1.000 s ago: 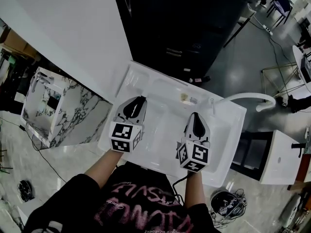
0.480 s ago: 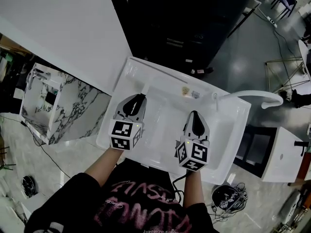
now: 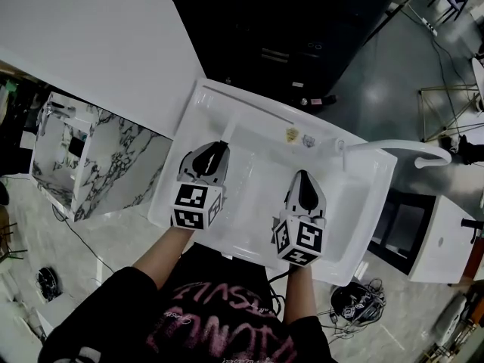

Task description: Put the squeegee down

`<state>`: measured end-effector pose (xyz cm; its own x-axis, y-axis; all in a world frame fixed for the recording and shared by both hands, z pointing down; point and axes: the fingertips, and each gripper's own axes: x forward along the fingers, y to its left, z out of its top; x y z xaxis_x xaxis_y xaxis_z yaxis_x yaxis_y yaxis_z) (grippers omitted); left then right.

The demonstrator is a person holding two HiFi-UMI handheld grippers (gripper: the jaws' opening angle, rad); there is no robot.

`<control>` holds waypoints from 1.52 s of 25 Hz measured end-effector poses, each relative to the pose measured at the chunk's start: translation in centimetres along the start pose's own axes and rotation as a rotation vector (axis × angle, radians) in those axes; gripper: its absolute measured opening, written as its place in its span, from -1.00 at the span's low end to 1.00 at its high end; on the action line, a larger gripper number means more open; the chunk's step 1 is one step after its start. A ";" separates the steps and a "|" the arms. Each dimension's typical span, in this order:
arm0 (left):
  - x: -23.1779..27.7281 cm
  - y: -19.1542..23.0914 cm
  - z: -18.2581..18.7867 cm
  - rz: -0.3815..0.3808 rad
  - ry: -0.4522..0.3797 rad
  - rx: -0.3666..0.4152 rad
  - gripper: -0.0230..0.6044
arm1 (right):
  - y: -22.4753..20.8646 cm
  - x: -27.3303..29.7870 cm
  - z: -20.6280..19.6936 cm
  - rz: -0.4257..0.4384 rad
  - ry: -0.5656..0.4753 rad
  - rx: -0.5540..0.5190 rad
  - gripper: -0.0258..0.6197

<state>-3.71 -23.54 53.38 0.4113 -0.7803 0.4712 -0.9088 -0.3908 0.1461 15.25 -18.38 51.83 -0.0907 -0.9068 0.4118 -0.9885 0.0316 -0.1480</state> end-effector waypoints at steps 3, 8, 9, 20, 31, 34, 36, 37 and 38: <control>0.5 0.1 -1.0 0.002 0.022 0.001 -0.66 | -0.2 0.3 -1.0 0.000 0.017 0.007 -0.85; 1.5 0.3 -2.7 0.003 0.056 -0.001 -0.66 | -0.4 0.9 -2.4 0.001 0.041 0.018 -0.85; 1.6 0.3 -3.0 0.002 0.062 -0.001 -0.66 | -0.4 1.1 -2.6 0.001 0.045 0.019 -0.85; 3.4 0.6 -5.5 0.011 0.116 -0.005 -0.66 | -0.9 2.0 -5.1 -0.002 0.090 0.032 -0.85; 4.2 0.5 -7.1 0.011 0.140 -0.010 -0.66 | -1.1 2.8 -6.4 0.012 0.120 0.019 -0.85; 4.4 0.4 -7.3 0.009 0.144 -0.009 -0.66 | -1.0 2.7 -6.7 0.015 0.126 0.021 -0.85; 4.5 0.3 -7.5 0.009 0.148 -0.009 -0.66 | -1.0 2.7 -6.9 0.019 0.132 0.020 -0.85; 4.6 0.3 -7.6 0.008 0.150 -0.009 -0.66 | -1.0 2.8 -7.0 0.021 0.134 0.018 -0.85; 4.7 0.3 -7.7 0.008 0.152 -0.009 -0.66 | -1.0 2.8 -7.1 0.022 0.136 0.016 -0.85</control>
<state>-2.55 -23.57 62.31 0.3891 -0.7002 0.5986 -0.9129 -0.3801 0.1488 15.18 -17.95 59.52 -0.1288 -0.8403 0.5266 -0.9841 0.0430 -0.1721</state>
